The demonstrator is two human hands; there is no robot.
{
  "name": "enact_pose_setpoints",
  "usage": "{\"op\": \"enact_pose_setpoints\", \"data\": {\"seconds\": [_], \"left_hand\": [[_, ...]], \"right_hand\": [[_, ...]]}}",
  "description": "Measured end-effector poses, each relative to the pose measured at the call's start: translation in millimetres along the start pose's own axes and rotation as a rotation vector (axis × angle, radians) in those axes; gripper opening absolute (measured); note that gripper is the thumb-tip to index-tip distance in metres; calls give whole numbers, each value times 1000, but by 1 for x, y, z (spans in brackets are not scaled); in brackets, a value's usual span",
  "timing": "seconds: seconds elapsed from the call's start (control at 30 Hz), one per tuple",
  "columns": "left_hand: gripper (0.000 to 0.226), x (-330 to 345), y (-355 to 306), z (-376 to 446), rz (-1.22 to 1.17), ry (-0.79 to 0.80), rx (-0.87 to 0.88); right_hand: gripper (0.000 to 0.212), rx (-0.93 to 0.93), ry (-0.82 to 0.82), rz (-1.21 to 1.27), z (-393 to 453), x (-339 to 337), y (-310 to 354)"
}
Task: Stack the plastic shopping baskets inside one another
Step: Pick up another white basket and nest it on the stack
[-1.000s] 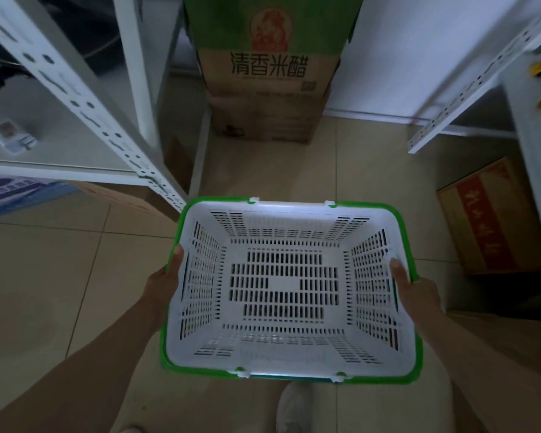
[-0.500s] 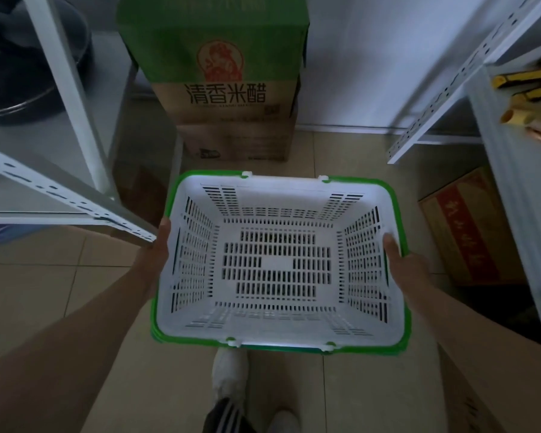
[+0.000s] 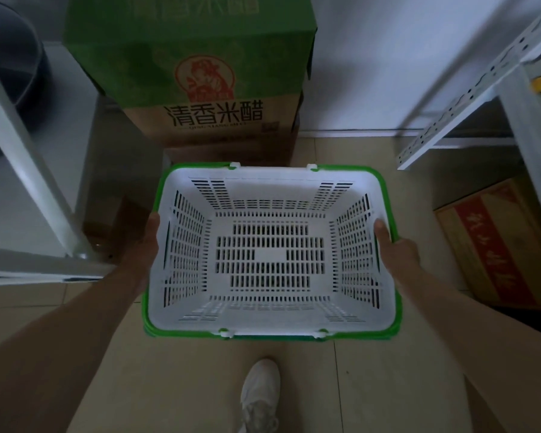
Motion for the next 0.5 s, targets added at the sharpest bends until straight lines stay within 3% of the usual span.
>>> {"op": "enact_pose_setpoints", "data": {"seconds": [0.13,0.3,0.5], "left_hand": [[75,7,-20,12,-13,-36,3],[32,22,-42,23,-5,-80,2],[46,22,-42,44,6,-114,43]], "right_hand": [[62,2,-2,-3,18,12,23],[60,-7,-2,4,37,26,43],[61,8,0,-15,54,38,50]]}}
Point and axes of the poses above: each hand's wrist, its own z-axis towards the middle knuckle, its own x-axis out of the palm, y = z × x, the point moved 6 cm from there along z, towards the middle knuckle, and after that the axes turned 3 degrees about x, right-handed, at the moved point
